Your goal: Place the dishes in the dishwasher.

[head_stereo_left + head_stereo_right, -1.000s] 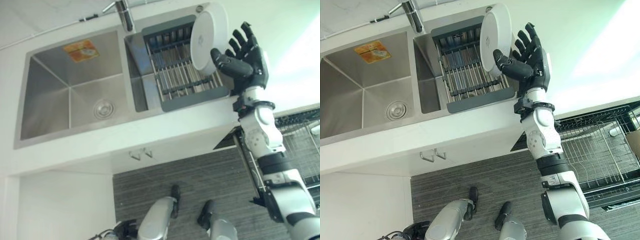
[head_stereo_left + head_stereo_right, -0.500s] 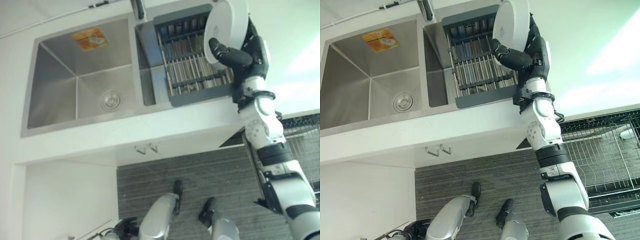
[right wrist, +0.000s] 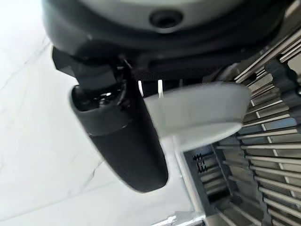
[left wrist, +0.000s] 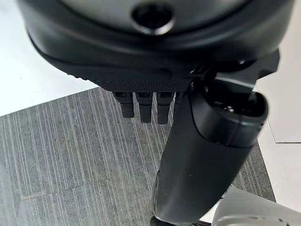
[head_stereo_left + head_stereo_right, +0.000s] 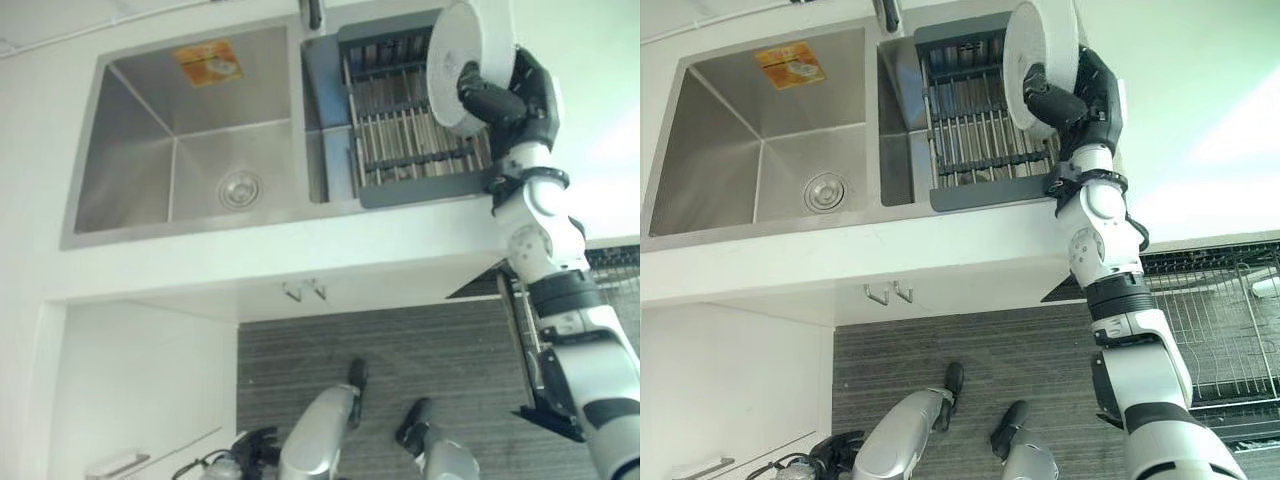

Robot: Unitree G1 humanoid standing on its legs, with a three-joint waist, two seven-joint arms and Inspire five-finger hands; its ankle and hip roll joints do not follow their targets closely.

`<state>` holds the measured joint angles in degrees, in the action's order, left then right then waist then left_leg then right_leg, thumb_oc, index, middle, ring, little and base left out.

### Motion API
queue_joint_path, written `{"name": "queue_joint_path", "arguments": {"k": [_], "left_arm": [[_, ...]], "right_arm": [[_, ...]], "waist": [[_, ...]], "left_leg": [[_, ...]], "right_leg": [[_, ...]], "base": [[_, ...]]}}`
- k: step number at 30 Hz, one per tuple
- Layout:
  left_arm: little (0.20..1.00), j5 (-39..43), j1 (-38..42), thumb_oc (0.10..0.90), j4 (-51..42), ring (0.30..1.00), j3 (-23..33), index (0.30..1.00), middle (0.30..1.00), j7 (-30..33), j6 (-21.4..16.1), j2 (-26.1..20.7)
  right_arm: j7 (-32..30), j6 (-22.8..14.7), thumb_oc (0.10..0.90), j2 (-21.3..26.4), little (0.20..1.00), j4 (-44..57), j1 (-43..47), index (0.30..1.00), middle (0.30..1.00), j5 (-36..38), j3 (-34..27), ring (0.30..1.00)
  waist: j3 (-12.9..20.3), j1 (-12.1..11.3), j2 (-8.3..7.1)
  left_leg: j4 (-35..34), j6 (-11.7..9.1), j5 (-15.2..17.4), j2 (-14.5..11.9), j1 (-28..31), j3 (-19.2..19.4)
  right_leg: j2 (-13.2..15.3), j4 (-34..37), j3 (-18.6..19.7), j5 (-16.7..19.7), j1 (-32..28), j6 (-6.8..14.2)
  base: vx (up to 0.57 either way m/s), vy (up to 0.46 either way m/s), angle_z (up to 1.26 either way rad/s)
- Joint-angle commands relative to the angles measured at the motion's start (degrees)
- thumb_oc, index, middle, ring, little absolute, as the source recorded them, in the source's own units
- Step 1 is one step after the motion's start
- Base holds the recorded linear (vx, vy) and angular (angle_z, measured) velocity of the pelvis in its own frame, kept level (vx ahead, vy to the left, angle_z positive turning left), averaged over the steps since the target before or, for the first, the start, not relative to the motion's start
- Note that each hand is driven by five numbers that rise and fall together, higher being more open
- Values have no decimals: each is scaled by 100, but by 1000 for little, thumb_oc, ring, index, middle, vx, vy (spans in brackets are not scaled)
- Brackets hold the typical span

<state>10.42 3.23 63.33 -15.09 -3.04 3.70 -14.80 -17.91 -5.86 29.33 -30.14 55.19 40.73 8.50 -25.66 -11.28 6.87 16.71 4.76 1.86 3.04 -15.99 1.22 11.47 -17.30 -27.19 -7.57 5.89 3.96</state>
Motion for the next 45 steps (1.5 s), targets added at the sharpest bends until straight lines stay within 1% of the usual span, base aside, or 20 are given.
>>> {"name": "queue_joint_path", "arguments": {"k": [1, 4, 7, 9, 11, 15, 17, 18, 19, 21, 24, 26, 27, 29, 33, 36, 37, 40, 42, 45], "left_arm": [[900, -76, -262, 800, 57, 900, -248, 900, 900, 82, 13, -330], [900, -89, -277, 800, 57, 900, -241, 900, 900, 81, 2, -325], [900, -115, -298, 800, 68, 900, -253, 900, 900, 102, -41, -314], [900, -132, -306, 800, 97, 900, -244, 900, 900, 96, -61, -308], [900, -152, -313, 800, 112, 900, -230, 900, 900, 73, -79, -318], [900, -376, -306, 800, 126, 900, -153, 900, 900, 98, -101, -317], [900, -516, -308, 800, 158, 900, -158, 900, 900, 153, -129, -308], [900, -578, -300, 800, 179, 900, -153, 900, 900, 171, -126, -306], [900, -587, -312, 800, 213, 900, -133, 900, 900, 167, -56, -308], [900, -601, -316, 800, 259, 900, -76, 900, 900, 169, 15, -297], [900, -739, -229, 800, 367, 900, 28, 900, 900, 223, 184, -236], [900, -799, -168, 800, 434, 900, 12, 900, 900, 252, 165, -211], [900, -803, -106, 800, 468, 900, -40, 900, 900, 251, 192, -197], [900, -798, -73, 800, 506, 900, -106, 900, 900, 217, 188, -184], [900, -718, -38, 800, 576, 900, -188, 900, 900, 185, 94, -100], [900, -720, -33, 800, 516, 900, -247, 900, 900, 159, 78, -20], [900, -709, -33, 800, 510, 900, -252, 900, 900, 162, 80, -16], [900, -696, -147, 800, 405, 900, -276, 900, 900, 166, 40, 76], [900, -656, -177, 800, 342, 900, -271, 900, 900, 150, 18, 98], [900, -635, -208, 800, 279, 900, -259, 900, 900, 184, -143, 107]], "right_arm": [[-701, -520, 400, 343, 300, 59, 468, 300, 300, -546, 4, 300], [-898, -561, 400, 406, 300, -21, 452, 300, 300, -667, 7, 300], [-939, -728, 400, 475, 300, -71, 465, 300, 300, -765, 44, 300], [-1044, -993, 400, 506, 300, -15, 478, 300, 300, -1018, 64, 300], [-1061, -1315, 400, 490, 300, 100, 448, 300, 300, -1042, 65, 300], [-908, -1861, 400, 242, 300, 598, 208, 300, 300, -599, 15, 300], [-786, -2244, 400, 37, 300, 870, 7, 300, 300, -482, -25, 300], [-620, -2388, 400, -65, 300, 1060, -124, 300, 300, -288, -53, 300], [10, -2553, 400, -295, 300, 1568, -424, 300, 300, 572, -141, 300], [169, -2509, 400, -487, 300, 2125, -702, 300, 300, 746, -203, 300], [68, -2521, 400, -905, 300, 3175, -1301, 300, 300, 536, -214, 300], [1, -2501, 400, -983, 300, 3574, -1605, 300, 300, 401, -233, 300], [-53, -2424, 400, -952, 300, 3831, -1825, 300, 300, 359, -303, 300], [-117, -2379, 400, -886, 300, 4044, -2097, 300, 300, 273, -423, 300], [-14, -2330, 400, -696, 300, 4350, -2850, 300, 300, 385, -849, 300], [21, -2263, 400, -562, 300, 4408, -3436, 300, 300, 559, -1198, 300], [52, -2260, 400, -558, 300, 4410, -3468, 300, 300, 589, -1220, 300], [506, -2167, 400, -445, 300, 4264, -4230, 300, 300, 1000, -1531, 300], [649, -2134, 400, -387, 300, 4095, -4484, 300, 300, 971, -1577, 300], [585, -2045, 400, -346, 300, 3820, -4666, 300, 300, 716, -1616, 300]], "waist": [[308, 7, -23], [340, 13, -39], [372, 23, -58], [415, 34, -78], [456, 47, -103], [581, 92, -196], [655, 137, -237], [701, 173, -260], [788, 283, -311], [856, 388, -365], [970, 669, -491], [1033, 834, -541], [1083, 981, -577], [1136, 1139, -605], [1250, 1471, -637], [1252, 1695, -645], [1276, 1696, -636], [1248, 1929, -638], [1234, 1992, -621], [1235, 2020, -611]], "left_leg": [[48, -594, 486, -253, 54, 123], [48, -592, 498, -242, 70, 117], [48, -596, 505, -241, 81, 127], [48, -603, 505, -248, 84, 153], [48, -602, 519, -255, 109, 167], [48, -592, 570, -281, 199, 214], [48, -583, 598, -312, 261, 258], [48, -584, 610, -336, 285, 294], [48, -604, 632, -414, 331, 415], [48, -624, 650, -483, 356, 522], [48, -651, 693, -634, 435, 759], [48, -654, 730, -720, 512, 890], [48, -653, 755, -789, 580, 998], [48, -660, 768, -861, 639, 1102], [48, -705, 754, -1007, 692, 1283], [48, -737, 783, -1110, 786, 1437], [48, -738, 747, -1129, 742, 1449], [48, -813, 730, -1262, 839, 1624], [48, -840, 692, -1319, 826, 1674], [48, -865, 680, -1339, 813, 1680]], "right_leg": [[-27, 11, 489, -108, 22, 260], [-32, 11, 506, -108, 22, 264], [-40, 11, 526, -116, 17, 262], [-52, 11, 530, -130, 6, 260], [-56, 11, 533, -134, -9, 269], [-65, 11, 575, -154, -49, 290], [-83, 11, 615, -166, -76, 293], [-92, 11, 633, -169, -82, 298], [-113, 11, 677, -179, -89, 315], [-134, 11, 718, -184, -75, 332], [-217, 11, 869, -192, -57, 351], [-288, 11, 955, -212, -66, 340], [-354, 11, 1025, -234, -80, 320], [-428, 11, 1120, -263, -103, 301], [-552, 11, 1369, -284, -78, 274], [-582, 11, 1508, -327, -104, 276], [-594, 11, 1517, -292, -53, 262], [-600, 11, 1650, -347, -97, 275], [-597, 11, 1670, -369, -105, 264], [-601, 11, 1685, -396, -109, 266]], "base": [[-60, -1, 3], [-47, 4, 1], [-88, 9, 0], [-97, -10, 0], [-75, -27, 2], [-64, -47, -3], [-71, -58, -16], [-137, -101, -26], [-147, -101, -30], [-126, -85, -28], [-119, -101, -33], [-78, -93, -65], [-69, -102, -55], [-60, -88, -50], [-57, -63, -52], [-47, -47, -49], [-48, -37, -44], [-37, -48, -44], [-26, -14, -35], [-7, -2, -10]]}}
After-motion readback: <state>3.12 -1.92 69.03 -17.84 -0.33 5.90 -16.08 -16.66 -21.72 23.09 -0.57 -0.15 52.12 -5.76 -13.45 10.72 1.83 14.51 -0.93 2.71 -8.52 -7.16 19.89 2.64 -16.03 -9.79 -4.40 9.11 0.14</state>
